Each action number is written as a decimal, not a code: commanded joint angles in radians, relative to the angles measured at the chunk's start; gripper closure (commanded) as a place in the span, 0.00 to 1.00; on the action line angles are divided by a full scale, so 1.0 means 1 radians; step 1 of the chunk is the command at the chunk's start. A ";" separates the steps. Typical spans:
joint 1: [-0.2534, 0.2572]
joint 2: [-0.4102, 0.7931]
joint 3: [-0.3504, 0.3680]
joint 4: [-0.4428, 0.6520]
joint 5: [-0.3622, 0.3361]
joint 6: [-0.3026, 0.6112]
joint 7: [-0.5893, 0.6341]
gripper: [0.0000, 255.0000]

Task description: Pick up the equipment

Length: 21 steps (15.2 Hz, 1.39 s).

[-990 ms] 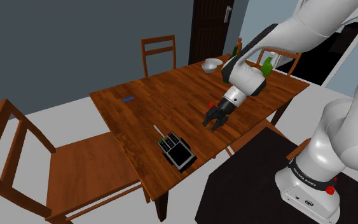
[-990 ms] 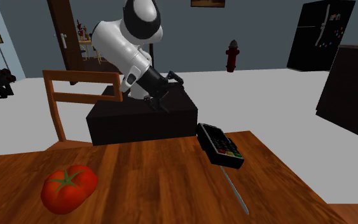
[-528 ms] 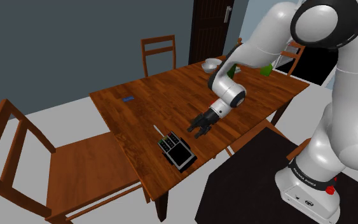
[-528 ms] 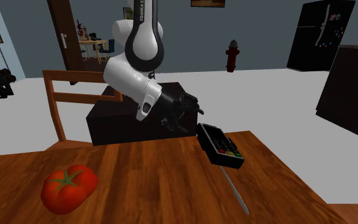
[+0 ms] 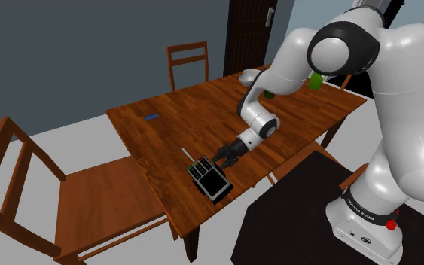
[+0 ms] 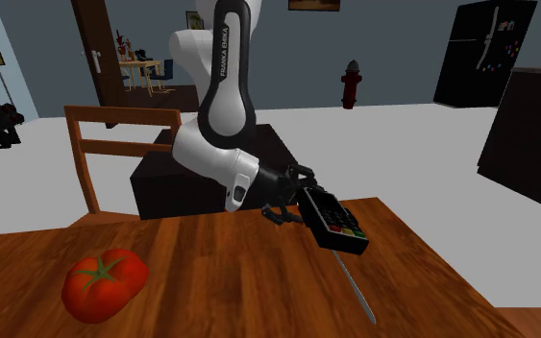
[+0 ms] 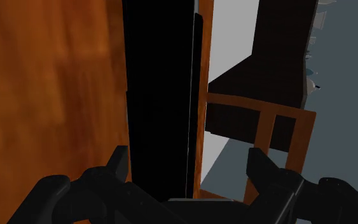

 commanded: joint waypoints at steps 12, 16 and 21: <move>-0.010 0.060 0.010 0.033 0.021 -0.012 -0.027 1.00; -0.008 0.045 0.007 0.025 0.015 -0.010 -0.020 1.00; 0.004 -0.033 -0.006 -0.015 -0.014 0.005 0.017 1.00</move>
